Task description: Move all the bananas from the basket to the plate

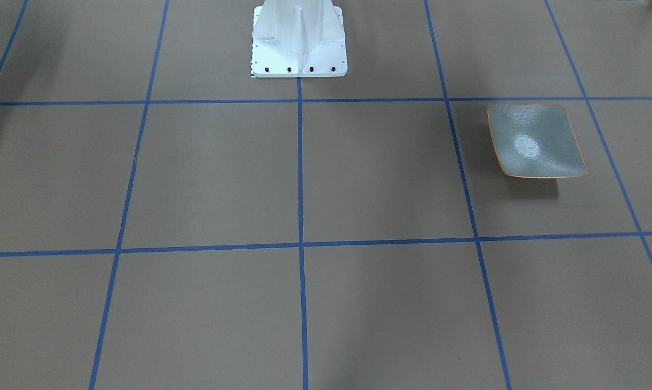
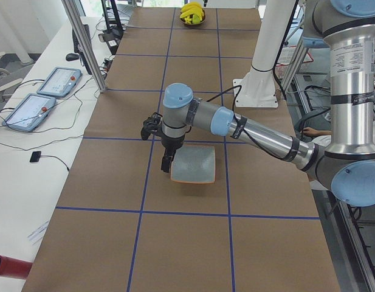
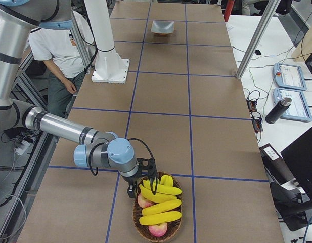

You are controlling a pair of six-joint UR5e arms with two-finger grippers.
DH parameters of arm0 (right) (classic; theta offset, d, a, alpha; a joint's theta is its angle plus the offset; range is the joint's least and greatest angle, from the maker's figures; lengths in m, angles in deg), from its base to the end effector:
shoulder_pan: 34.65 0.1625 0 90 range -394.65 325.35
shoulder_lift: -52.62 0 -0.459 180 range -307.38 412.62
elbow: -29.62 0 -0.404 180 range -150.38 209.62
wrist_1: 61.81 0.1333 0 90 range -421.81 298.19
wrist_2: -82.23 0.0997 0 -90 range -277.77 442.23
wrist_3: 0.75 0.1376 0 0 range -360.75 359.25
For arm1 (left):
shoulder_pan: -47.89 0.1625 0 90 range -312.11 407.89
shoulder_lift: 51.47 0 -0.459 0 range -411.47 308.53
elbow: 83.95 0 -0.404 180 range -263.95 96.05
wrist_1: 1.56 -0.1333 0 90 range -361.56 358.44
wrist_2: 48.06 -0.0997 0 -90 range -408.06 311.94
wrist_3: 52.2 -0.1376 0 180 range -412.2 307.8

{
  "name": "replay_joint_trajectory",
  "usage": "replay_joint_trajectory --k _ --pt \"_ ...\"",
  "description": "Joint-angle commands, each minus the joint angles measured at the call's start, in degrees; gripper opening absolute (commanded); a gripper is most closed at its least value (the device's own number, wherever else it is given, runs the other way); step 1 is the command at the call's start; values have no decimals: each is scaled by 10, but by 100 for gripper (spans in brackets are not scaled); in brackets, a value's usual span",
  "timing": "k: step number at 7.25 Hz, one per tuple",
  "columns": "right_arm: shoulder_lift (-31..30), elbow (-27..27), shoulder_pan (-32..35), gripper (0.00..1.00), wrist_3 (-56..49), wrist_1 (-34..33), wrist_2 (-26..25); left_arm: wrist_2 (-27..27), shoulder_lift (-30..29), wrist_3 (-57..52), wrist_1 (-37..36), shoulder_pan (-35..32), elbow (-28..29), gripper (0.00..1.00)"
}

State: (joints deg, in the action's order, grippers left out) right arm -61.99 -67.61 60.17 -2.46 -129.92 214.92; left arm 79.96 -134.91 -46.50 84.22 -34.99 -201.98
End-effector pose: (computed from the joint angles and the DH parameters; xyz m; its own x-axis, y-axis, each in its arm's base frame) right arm 0.0652 -0.2973 0.7935 0.7391 -0.0210 0.6733 -0.0617 0.9932 0.0988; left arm 0.0077 -0.4534 0.5446 0.7671 0.1834 -0.6148 -0.0424 0.9707 0.2367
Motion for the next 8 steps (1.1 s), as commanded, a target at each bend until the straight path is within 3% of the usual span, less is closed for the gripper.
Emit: replay_joint_trajectory --k 1,4,5,6,8 --pt "13 63 19 99 4 51 28 0 -1 1 0 0 0 99" --pt "32 86 19 99 13 60 29 0 -1 1 0 0 -4 99" --pt "36 103 19 97 17 60 33 0 -1 1 0 0 -5 99" --pt "42 105 19 85 57 60 48 0 -1 1 -1 0 -5 99" --pt "54 135 19 82 70 75 53 0 -1 2 -1 0 -5 99"
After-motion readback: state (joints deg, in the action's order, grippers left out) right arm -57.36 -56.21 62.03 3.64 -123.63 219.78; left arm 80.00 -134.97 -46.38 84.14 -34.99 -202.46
